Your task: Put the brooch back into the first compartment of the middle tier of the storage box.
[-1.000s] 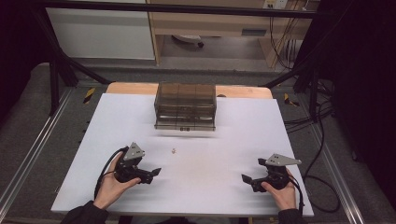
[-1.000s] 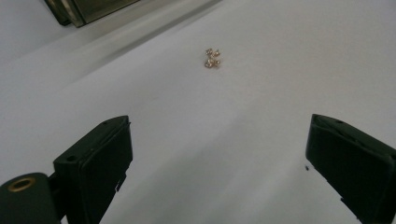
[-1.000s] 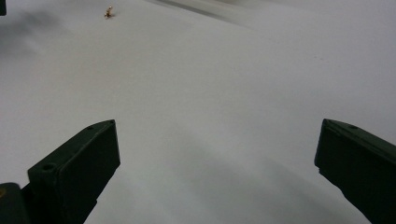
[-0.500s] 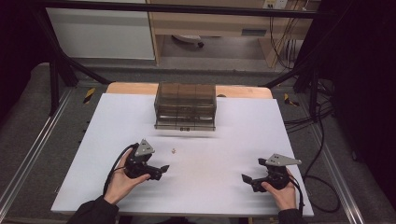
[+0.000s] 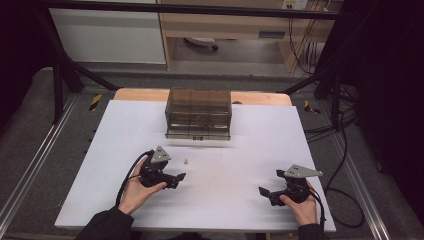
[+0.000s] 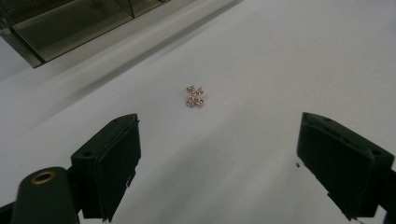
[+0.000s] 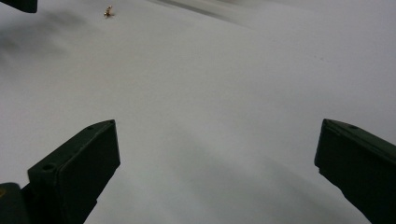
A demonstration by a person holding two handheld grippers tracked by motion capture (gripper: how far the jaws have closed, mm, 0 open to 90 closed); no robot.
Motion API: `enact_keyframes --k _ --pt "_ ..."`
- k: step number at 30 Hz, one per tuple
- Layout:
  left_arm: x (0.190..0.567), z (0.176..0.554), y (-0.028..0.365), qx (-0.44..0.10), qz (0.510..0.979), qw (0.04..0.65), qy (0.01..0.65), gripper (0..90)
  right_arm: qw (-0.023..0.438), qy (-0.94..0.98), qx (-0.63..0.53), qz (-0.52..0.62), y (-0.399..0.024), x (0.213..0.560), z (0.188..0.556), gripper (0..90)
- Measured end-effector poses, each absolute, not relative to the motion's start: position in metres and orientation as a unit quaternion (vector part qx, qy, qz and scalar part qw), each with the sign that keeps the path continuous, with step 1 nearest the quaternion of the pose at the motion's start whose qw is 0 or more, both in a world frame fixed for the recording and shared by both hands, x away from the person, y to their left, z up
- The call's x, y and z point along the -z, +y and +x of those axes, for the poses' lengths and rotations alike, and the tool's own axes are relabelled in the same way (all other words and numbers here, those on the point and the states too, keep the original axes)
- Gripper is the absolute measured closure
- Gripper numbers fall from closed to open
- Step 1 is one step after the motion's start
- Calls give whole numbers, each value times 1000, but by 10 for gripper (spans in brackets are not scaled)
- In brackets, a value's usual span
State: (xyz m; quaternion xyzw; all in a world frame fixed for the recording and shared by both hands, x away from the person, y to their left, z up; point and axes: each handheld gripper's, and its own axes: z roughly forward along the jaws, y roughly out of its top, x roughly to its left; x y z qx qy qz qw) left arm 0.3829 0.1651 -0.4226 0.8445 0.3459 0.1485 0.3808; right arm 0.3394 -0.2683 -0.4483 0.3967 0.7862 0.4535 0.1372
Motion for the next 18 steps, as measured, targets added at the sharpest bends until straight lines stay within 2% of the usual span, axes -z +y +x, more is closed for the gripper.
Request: enact_keyframes --k 18 --pt "426 399 149 -153 845 370 355 202 137 787 -453 396 -268 448 339 5"
